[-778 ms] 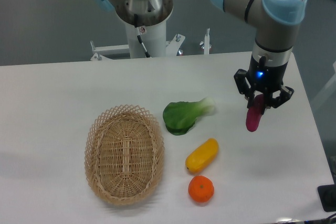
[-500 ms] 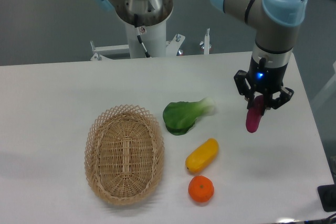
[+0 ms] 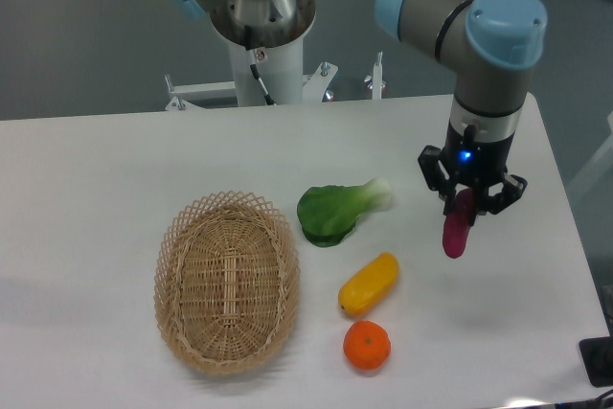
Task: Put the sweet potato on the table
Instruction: 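Lower the held sweet potato toward the table beside the mango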
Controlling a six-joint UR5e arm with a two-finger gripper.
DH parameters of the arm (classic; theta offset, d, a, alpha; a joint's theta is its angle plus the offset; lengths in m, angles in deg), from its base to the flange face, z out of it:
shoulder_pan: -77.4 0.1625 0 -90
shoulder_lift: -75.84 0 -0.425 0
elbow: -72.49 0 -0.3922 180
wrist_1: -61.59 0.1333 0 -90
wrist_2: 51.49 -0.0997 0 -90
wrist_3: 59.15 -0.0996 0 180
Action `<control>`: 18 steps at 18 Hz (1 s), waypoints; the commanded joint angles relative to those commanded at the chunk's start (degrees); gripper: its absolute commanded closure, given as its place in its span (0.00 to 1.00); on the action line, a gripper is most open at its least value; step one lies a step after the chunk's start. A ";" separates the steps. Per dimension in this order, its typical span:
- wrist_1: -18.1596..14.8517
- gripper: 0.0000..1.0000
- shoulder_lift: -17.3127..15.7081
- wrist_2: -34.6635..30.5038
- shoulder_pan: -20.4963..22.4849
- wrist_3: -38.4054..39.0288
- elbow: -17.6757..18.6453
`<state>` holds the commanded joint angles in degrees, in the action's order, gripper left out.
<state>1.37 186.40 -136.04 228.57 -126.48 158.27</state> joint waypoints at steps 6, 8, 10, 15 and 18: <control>8.44 0.79 4.22 -7.12 -2.20 1.24 2.29; 9.94 0.79 5.89 -7.12 -2.20 1.15 2.47; 10.38 0.79 7.29 -7.29 -2.02 1.06 2.38; 13.02 0.79 8.70 -7.38 -0.62 -0.60 4.30; 14.86 0.79 9.15 -7.38 0.52 -2.89 5.54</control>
<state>16.23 195.55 -143.43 229.09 -129.37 163.81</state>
